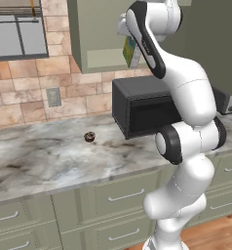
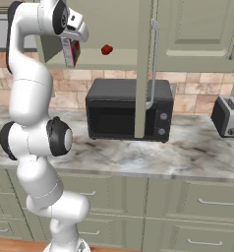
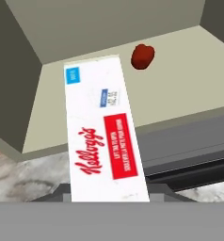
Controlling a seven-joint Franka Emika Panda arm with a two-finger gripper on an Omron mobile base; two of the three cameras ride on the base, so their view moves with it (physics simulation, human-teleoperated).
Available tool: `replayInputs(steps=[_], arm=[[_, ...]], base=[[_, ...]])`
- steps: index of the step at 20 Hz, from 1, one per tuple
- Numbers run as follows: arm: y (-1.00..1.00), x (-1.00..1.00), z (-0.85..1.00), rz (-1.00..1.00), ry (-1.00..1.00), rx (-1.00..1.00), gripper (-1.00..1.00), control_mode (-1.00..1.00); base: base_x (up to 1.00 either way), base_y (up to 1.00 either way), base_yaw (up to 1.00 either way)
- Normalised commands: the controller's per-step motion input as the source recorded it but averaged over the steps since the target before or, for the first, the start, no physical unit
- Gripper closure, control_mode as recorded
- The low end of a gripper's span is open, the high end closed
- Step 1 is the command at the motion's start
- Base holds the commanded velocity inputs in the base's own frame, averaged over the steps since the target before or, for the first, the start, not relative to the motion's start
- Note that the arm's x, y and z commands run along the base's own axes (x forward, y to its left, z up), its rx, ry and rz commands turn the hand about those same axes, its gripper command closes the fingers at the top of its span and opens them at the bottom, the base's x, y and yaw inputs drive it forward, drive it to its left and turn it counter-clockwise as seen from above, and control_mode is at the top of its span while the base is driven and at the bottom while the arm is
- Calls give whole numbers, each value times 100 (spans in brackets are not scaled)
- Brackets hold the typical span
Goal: Pick the jam and cereal from the counter and place them in the cabinets closest to them.
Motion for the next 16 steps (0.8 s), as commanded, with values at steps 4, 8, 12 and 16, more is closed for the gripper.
replayInputs(steps=[4, 8, 12, 16], arm=[[0, 15, 0, 1, -6, 0, 100, -100], [1, 16, 0, 2, -5, 0, 100, -100], [2, 16, -1, 2, -2, -1, 100, -100], [3, 25, 0, 1, -5, 0, 100, -100]], base=[[0, 0, 0], [0, 0, 0], [0, 0, 0], [0, 0, 0]])
